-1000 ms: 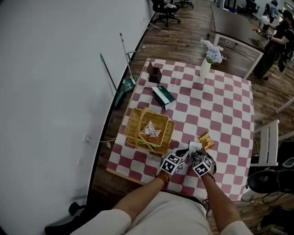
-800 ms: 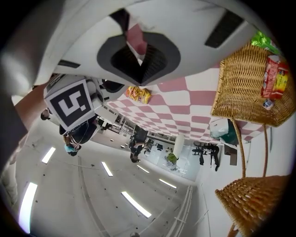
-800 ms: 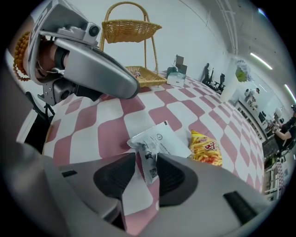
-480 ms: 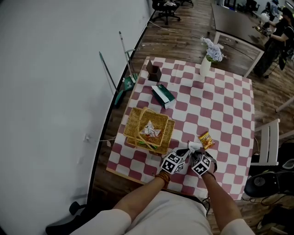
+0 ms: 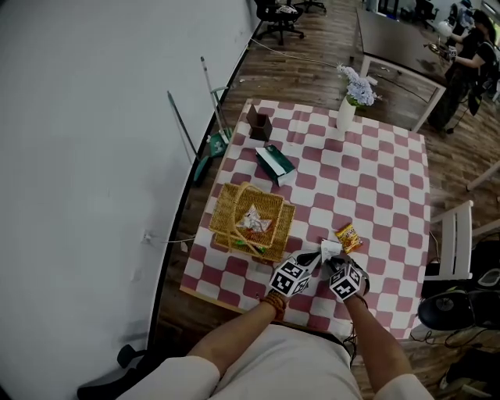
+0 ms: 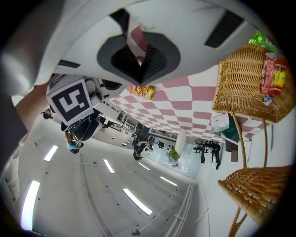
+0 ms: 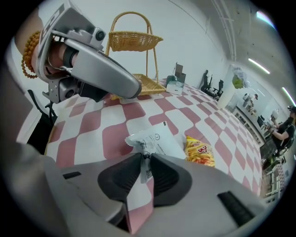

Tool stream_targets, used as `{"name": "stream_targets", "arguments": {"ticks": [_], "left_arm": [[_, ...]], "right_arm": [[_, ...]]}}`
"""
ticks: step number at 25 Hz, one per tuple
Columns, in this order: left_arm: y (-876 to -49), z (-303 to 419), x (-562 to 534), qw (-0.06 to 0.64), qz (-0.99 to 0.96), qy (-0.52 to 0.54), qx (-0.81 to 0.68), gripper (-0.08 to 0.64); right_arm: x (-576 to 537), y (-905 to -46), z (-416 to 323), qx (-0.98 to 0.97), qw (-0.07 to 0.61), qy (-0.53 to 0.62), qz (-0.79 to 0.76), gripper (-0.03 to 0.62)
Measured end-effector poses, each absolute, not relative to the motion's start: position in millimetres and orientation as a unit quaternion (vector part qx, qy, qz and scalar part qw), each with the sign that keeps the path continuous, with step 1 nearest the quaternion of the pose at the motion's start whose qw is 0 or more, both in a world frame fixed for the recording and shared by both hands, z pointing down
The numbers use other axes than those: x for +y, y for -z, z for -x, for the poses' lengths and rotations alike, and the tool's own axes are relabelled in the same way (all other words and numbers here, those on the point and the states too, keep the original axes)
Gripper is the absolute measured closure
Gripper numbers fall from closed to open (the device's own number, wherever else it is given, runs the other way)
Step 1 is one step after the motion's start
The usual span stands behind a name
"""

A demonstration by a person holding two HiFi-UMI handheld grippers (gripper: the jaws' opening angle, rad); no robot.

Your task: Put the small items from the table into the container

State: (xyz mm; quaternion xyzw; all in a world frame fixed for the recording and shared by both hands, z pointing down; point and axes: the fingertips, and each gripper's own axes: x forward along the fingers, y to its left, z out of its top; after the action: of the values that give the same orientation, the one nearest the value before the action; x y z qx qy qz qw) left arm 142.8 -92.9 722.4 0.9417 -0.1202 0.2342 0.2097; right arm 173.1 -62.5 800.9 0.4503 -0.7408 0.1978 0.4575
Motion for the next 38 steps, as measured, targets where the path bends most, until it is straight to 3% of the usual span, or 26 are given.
{"name": "stream_targets", "arguments": {"ticks": [8, 26, 38], "left_arm": [[-690, -141, -84, 0.194, -0.952, -0.209, -0.114, 0.540], [-543, -118, -57, 0.178, -0.975, -0.082, -0.107, 0.540], [-446, -92, -29, 0.109, -0.990, -0.018, -0.092, 0.540]], "right_arm": [[-60, -760, -175, -0.753, 0.398, -0.191, -0.488, 0.494], [-39, -588, -160, -0.780, 0.159, -0.167, -0.582, 0.494], [-8, -459, -146, -0.783, 0.098, -0.064, -0.610, 0.495]]}}
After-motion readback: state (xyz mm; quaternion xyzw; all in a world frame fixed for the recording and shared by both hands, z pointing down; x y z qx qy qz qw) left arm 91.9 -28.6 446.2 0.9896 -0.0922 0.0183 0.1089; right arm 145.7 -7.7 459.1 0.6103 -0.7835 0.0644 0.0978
